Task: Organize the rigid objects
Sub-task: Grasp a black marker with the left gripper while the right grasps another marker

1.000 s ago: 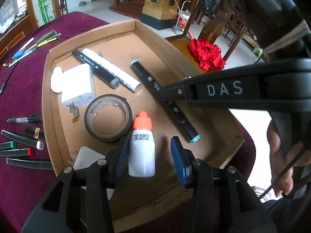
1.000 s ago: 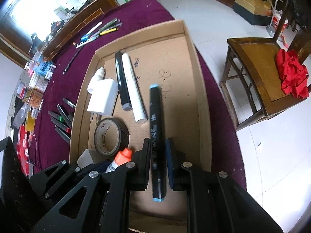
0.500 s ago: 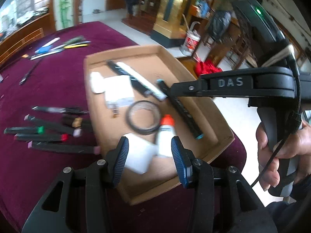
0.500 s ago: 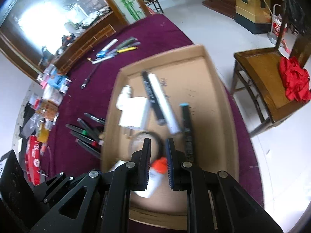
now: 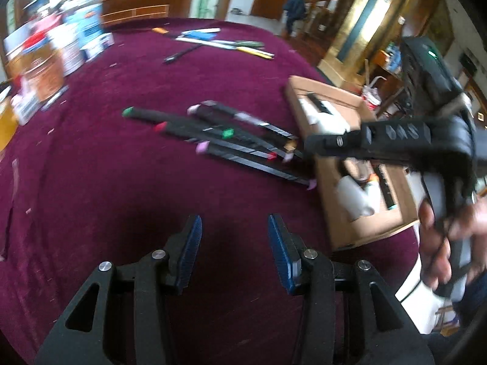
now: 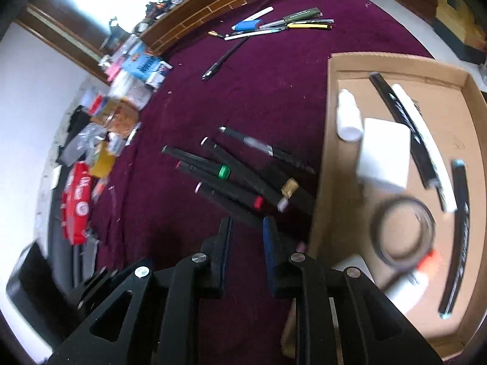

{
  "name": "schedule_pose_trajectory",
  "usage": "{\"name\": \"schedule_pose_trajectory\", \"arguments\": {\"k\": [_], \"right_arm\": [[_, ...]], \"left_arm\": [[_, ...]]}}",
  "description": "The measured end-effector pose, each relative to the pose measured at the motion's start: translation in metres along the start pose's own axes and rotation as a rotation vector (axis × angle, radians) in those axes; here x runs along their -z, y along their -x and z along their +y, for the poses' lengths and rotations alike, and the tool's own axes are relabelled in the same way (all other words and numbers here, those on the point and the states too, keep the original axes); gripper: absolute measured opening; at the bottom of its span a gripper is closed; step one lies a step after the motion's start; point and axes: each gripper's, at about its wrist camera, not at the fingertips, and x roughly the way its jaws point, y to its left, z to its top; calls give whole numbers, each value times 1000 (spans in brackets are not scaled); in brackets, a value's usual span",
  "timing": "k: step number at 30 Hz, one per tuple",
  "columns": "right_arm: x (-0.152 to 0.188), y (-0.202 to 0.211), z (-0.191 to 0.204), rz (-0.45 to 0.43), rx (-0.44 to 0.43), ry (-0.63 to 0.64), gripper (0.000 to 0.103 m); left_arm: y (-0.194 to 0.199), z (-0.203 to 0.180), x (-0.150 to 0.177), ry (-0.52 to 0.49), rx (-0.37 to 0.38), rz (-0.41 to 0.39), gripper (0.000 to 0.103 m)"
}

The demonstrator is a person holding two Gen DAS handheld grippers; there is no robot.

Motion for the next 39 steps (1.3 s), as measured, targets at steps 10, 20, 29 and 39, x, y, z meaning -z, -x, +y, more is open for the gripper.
{"name": "schedule_pose_trajectory", "arguments": {"k": [10,20,29,39], "right_arm": [[-35,-56,-5,38,185,-26,23],[13,-63,24,150,18,-100,36],[38,-41,43,119,-35,-51,36],[42,-27,39,124,-71,-1,36]], "left_arm": [[20,52,17,58,-36,-4,43],[21,72,16,61,-22,1,43],[8,78,16,101,33,60,43],[-19,50,18,67,-55,157,43]]}}
